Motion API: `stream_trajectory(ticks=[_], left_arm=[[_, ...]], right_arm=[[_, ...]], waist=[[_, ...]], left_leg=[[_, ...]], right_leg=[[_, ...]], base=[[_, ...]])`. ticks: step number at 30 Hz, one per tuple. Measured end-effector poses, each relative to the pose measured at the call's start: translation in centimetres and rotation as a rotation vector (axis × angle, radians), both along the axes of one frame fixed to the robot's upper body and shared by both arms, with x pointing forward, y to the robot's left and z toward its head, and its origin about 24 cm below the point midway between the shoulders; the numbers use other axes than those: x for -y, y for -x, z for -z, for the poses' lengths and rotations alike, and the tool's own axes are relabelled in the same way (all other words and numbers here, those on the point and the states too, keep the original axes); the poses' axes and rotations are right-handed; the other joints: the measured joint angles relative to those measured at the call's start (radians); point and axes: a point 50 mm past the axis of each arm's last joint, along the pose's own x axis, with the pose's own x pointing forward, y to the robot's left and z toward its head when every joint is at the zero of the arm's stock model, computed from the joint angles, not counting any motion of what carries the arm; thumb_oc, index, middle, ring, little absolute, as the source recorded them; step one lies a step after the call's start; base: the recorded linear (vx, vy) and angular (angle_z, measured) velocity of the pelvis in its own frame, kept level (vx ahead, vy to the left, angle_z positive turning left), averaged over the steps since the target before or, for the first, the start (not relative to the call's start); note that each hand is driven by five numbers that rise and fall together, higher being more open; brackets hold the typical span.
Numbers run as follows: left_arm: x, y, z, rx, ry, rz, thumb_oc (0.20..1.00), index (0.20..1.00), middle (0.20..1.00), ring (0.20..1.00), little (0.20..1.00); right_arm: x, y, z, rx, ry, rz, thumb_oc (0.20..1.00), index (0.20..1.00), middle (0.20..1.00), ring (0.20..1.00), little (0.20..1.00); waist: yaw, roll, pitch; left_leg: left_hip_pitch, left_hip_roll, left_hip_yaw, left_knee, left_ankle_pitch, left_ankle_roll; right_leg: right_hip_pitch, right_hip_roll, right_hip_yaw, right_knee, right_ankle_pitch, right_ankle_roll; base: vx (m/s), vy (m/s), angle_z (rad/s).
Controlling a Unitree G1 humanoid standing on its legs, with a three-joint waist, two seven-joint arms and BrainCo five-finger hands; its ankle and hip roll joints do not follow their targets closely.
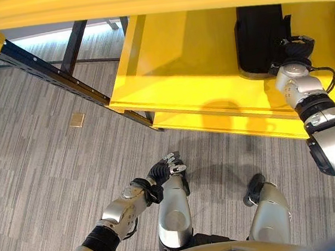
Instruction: Move parts from the plastic box to the shelf.
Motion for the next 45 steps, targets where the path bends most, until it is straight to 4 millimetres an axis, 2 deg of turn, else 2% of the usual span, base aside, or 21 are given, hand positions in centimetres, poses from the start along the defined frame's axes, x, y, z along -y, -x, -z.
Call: stream_trajectory(ticks=[4,18,26,29,32,35,41,45], left_arm=[[0.6,0.2,0.1,-0.01,0.011,0.025,1.0,1.0,1.0,1.0,1.0],[0.8,0.1,0.0,-0.031,0.035,0.017,1.0,1.0,1.0,1.0,1.0],[0.7,0.3,0.2,-0.039,0.039,0.017,1.0,1.0,1.0,1.0,1.0],[0.6,0.3,0.2,-0.039,0.042,0.014,1.0,1.0,1.0,1.0,1.0],[0.4,0.3,0.1,-0.041,0.045,0.005,1.0,1.0,1.0,1.0,1.0],[0.4,0.3,0.1,-0.048,0.041,0.007,1.0,1.0,1.0,1.0,1.0],[-0.6,0.3,0.2,-0.043,0.057,-0.056,1.0,1.0,1.0,1.0,1.0],[-1.0,1.3,0.8,-0.054,0.06,-0.082,1.0,1.0,1.0,1.0,1.0]], right_arm=[[-0.2,-0.1,-1.0,0.025,0.003,0.014,1.0,1.0,1.0,1.0,1.0],[-0.1,0.0,-1.0,0.028,-0.017,0.054,1.0,1.0,1.0,1.0,1.0],[-0.4,-0.2,-0.8,0.022,-0.036,-0.006,1.0,1.0,1.0,1.0,1.0],[-0.8,-0.3,-0.1,0.008,-0.083,-0.059,1.0,1.0,1.0,1.0,1.0],[-2.3,-0.1,2.2,-0.003,-0.17,-0.146,1.0,1.0,1.0,1.0,1.0],[-3.3,-0.3,2.5,0.011,-0.211,-0.202,1.0,1.0,1.0,1.0,1.0],[-3.9,0.4,3.8,0.045,-0.249,-0.295,1.0,1.0,1.0,1.0,1.0],[-3.9,1.3,6.8,-0.01,-0.294,-0.31,1.0,1.0,1.0,1.0,1.0]], waist=[[0.0,-0.002,0.001],[-0.001,-0.005,0.003],[-0.005,-0.007,0.0],[-0.009,-0.009,-0.001],[-0.014,-0.025,-0.013],[-0.035,-0.03,-0.02],[-0.05,-0.029,-0.028],[-0.056,-0.031,-0.082]], left_leg=[[0.0,0.001,-0.001,0.001,0.0,0.0],[0.018,0.002,-0.003,0.0,0.0,0.0],[0.043,0.004,0.003,-0.009,-0.002,0.003],[0.059,0.007,0.009,-0.011,-0.004,0.002],[0.069,0.02,0.014,-0.011,-0.008,0.0],[0.069,0.022,0.017,-0.011,-0.01,0.002],[0.077,0.028,0.024,-0.026,-0.009,0.0],[0.086,0.026,0.033,-0.042,-0.008,-0.001]], right_leg=[[0.001,0.001,0.0,0.0,0.0,0.0],[0.023,0.003,-0.003,-0.005,0.0,0.0],[0.046,0.01,-0.003,-0.018,0.002,0.001],[0.06,0.015,0.0,-0.025,0.003,0.002],[0.071,0.028,0.0,-0.035,0.002,0.001],[0.068,0.031,0.002,-0.037,0.002,0.001],[0.067,0.039,0.003,-0.043,0.003,-0.002],[0.068,0.043,0.006,-0.053,0.003,-0.002]], base=[[0.0,0.0,0.0],[0.0,0.0,0.0],[0.0,0.0,0.0],[0.01,-0.016,-0.05],[-0.01,-0.028,-0.07],[-0.02,0.001,-0.04],[-0.02,-0.006,-0.04],[0.0,0.002,-0.03]])
